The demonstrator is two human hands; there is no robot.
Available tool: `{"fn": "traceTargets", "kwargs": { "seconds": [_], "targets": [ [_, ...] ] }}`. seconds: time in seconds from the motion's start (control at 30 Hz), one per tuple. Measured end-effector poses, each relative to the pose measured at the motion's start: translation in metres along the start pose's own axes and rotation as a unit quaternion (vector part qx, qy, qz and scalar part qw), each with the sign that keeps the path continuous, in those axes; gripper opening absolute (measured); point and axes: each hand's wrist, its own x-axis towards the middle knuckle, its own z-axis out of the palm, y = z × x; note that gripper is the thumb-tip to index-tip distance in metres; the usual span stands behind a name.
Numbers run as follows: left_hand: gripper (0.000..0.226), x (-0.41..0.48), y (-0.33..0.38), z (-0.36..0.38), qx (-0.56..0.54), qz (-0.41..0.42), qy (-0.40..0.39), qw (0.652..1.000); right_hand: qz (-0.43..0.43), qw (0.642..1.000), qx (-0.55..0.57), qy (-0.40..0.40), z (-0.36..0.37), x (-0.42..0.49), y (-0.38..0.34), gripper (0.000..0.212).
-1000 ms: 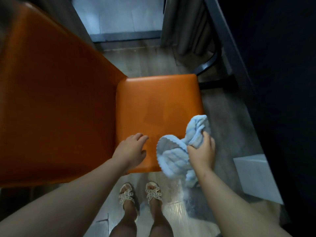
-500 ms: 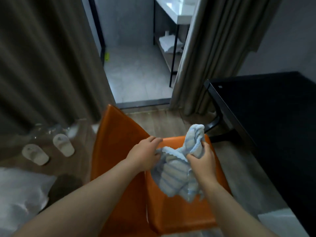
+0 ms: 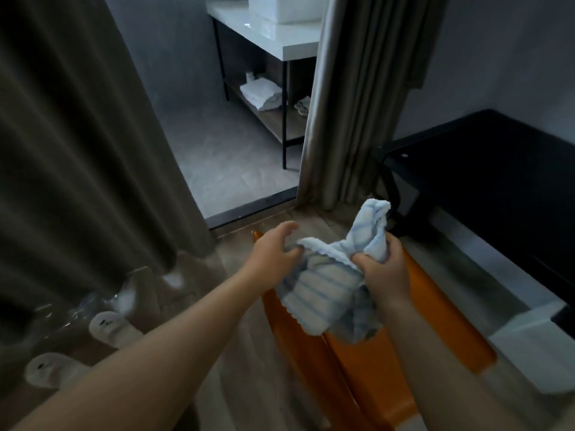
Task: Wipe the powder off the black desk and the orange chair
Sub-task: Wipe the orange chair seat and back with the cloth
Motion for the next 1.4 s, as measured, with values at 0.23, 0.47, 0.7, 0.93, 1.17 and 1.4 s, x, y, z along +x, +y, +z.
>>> {"fn": "traceTargets", "kwargs": {
  "seconds": [0.23, 0.47, 0.7, 0.93, 1.17, 1.4],
  "targets": [
    [0.051, 0.054, 0.017, 0.018, -0.014, 0.024, -0.092, 0.995, 0.047, 0.997, 0.05, 0.026, 0.003, 0.021, -0.003, 0.044],
    [0.052, 0.112, 0.026, 0.025, -0.054, 0.006, -0.148, 0.988, 0.094, 0.989, 0.115, 0.018, 0.023, 0.066, -0.012, 0.04],
    [0.033, 0.159, 0.025, 0.039, -0.218, -0.055, -0.261, 0.939, 0.182, 0.937, 0.296, -0.046, 0.044, 0.099, -0.023, 0.033],
    [0.016, 0.238, 0.004, 0.043, -0.171, -0.039, -0.283, 0.943, 0.19, 0.881, 0.43, 0.045, 0.089, 0.151, -0.014, 0.051],
    [0.01, 0.314, -0.021, 0.051, -0.068, -0.023, -0.245, 0.967, 0.288, 0.869, 0.352, 0.194, 0.113, 0.179, 0.015, 0.043],
    [0.009, 0.334, -0.036, 0.114, 0.121, 0.03, -0.277, 0.953, 0.368, 0.833, 0.231, 0.342, 0.076, 0.152, 0.087, 0.021]
  ]
}}
